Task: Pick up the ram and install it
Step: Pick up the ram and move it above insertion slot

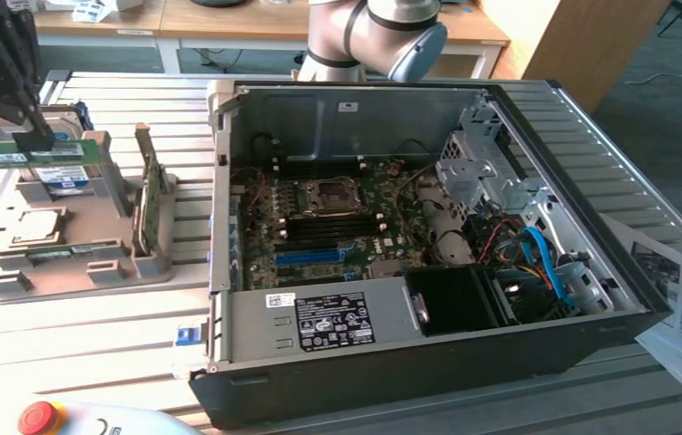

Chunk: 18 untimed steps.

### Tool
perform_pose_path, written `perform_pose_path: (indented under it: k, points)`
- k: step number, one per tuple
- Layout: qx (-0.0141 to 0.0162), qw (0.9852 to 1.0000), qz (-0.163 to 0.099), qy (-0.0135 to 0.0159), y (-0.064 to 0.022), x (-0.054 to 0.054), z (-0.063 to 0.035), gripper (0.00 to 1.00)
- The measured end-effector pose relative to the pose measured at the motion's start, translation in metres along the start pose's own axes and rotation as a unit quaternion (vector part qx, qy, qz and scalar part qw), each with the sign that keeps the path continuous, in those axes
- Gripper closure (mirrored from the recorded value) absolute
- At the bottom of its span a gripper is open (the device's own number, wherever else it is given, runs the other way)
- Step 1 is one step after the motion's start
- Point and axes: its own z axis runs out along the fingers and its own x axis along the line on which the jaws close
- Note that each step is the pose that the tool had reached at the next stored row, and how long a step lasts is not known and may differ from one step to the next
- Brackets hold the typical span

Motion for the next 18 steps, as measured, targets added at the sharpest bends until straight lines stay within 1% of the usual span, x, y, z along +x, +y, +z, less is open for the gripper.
perform_pose_path:
  k: [8,18]
  points:
    - [-0.0004,1.0,0.0,0.0,-0.0259,0.003,-0.0001,0.88]
    - [-0.0008,1.0,0.0,0.0,-0.0555,0.007,-0.0003,0.88]
